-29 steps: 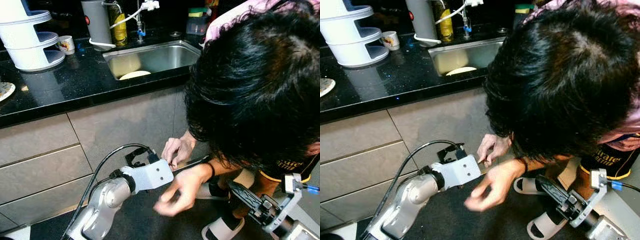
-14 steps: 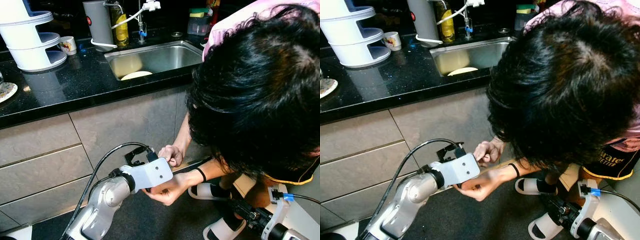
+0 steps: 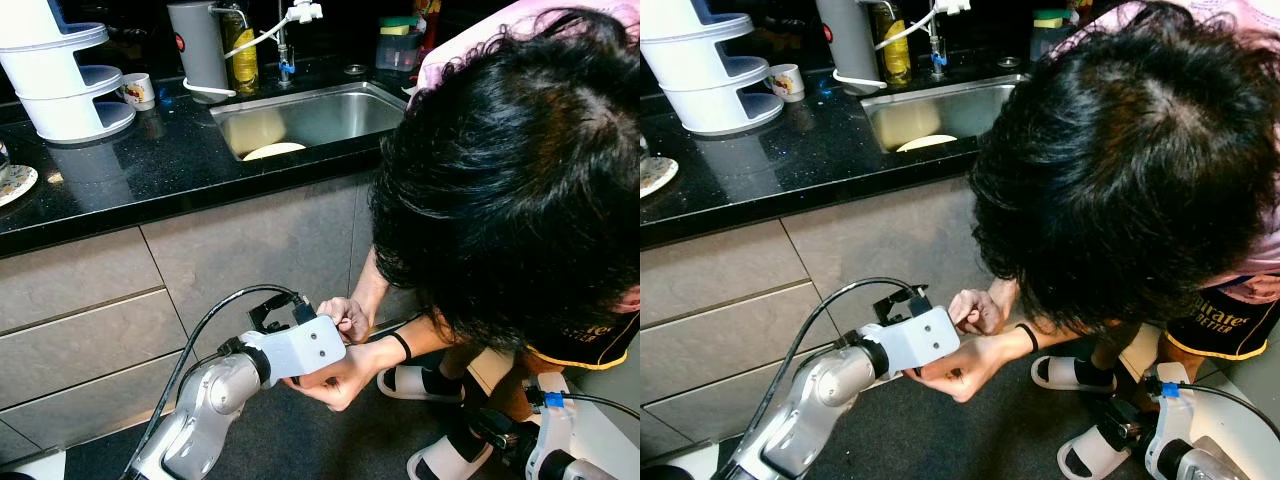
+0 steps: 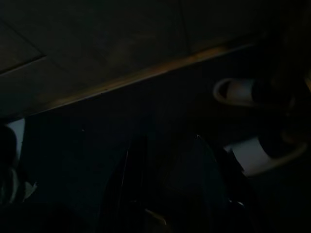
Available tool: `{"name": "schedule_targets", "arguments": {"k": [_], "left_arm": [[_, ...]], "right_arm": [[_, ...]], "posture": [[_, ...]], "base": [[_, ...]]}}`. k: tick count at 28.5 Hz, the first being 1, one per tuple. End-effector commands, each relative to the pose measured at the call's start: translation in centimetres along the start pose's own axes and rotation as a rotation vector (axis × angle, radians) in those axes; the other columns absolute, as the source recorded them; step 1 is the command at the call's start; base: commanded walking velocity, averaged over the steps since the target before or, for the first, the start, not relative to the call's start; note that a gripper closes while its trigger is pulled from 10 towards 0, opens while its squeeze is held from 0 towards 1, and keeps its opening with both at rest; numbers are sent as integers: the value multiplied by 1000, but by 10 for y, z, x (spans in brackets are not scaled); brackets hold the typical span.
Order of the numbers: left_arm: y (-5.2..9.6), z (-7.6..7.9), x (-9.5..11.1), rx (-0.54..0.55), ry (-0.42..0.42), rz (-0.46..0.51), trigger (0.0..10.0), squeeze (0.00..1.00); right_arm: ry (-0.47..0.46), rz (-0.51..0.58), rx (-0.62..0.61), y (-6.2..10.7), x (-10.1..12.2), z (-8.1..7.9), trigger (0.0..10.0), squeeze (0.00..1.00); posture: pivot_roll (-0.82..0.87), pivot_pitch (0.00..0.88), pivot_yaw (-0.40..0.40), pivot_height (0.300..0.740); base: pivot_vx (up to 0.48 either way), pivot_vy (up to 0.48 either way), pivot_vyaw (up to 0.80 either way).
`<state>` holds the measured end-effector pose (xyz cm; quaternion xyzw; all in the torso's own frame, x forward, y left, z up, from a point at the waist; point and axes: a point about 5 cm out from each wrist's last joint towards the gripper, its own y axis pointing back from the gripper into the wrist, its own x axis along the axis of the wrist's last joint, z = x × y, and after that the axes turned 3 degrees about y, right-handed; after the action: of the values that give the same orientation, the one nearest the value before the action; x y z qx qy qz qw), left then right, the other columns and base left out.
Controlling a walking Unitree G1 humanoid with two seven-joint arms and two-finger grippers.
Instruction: Kitchen organization
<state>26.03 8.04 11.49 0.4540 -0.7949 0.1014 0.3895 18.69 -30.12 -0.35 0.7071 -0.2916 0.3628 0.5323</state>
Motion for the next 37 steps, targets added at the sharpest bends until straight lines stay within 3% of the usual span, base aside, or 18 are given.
{"name": "schedule_targets", "arguments": {"k": [1,8,37], "left_arm": [[0,0,1,-6,-16,0,10000,0],[-2,1,1,-5,-14,-1,10000,0],[-5,1,1,-6,-12,1,10000,0]], "right_arm": [[-20,13,-30,0,-2,3,10000,0],[-76,51,-34,-3,-2,4,10000,0],[-75,57,-32,-6,-1,7,10000,0]], "posture": [[-11,0,1,740],[0,0,-16,740],[-12,0,-10,740]], "base": [[0,0,0],[0,0,0],[0,0,0]]}}
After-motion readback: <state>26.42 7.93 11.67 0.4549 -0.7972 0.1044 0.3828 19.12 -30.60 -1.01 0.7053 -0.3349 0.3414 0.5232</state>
